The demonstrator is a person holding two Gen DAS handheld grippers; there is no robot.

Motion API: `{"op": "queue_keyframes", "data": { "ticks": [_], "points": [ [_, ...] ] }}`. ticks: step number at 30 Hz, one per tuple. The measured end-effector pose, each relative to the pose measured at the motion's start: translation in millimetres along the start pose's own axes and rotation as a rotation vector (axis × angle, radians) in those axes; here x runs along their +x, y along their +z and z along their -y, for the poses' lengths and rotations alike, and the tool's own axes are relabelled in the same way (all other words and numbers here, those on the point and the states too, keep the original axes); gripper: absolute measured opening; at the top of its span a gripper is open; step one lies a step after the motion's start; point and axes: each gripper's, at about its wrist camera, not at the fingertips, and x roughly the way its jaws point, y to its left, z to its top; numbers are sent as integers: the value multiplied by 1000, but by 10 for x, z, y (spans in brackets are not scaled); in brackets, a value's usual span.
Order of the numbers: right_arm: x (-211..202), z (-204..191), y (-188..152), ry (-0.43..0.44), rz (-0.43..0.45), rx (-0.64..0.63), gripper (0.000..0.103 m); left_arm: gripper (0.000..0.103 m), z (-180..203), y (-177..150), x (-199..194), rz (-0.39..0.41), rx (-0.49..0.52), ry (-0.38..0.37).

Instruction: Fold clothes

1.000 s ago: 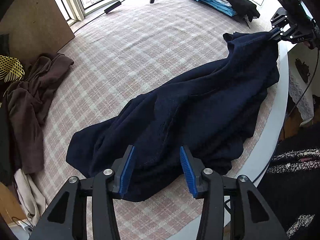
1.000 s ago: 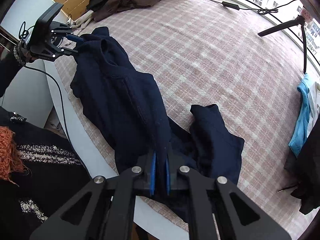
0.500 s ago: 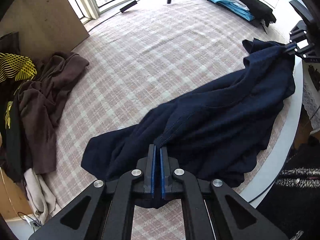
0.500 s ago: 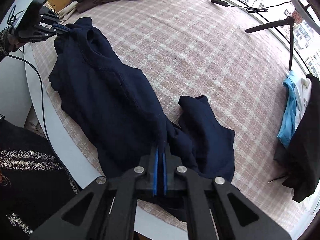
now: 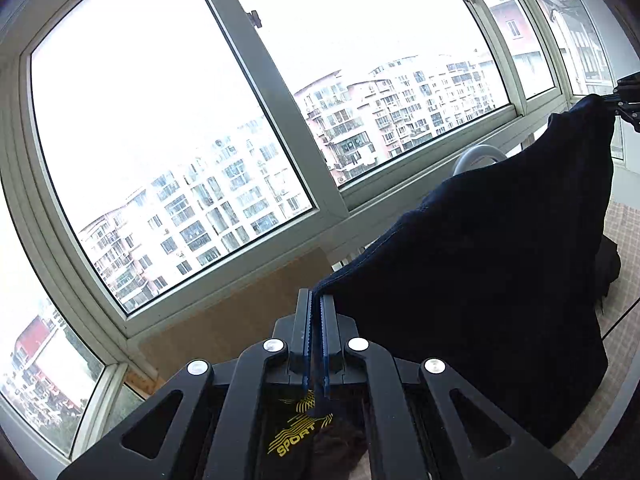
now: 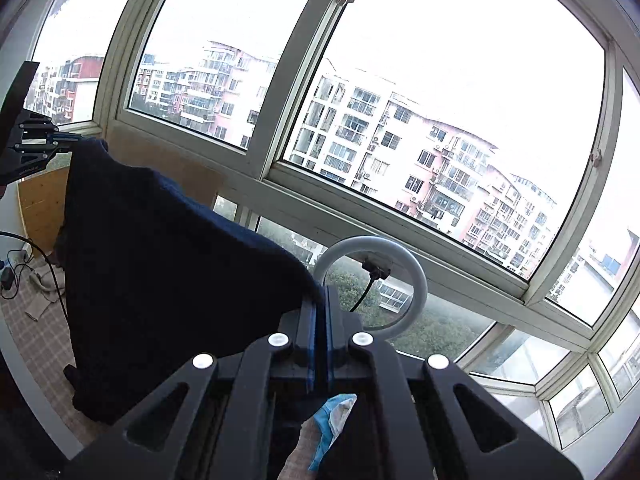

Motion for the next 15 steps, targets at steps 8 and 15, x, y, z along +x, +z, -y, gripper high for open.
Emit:
{"op": "queue_keyframes", "data": {
  "ticks": [8, 15],
  "points": [
    [-1109, 18, 840, -95, 211, -41, 3, 3, -454, 688, -1096, 190, 21, 225],
    [-1852, -33, 1061, -139, 336, -75, 3, 4, -607, 820, -1786, 283, 25, 311]
  ]
}}
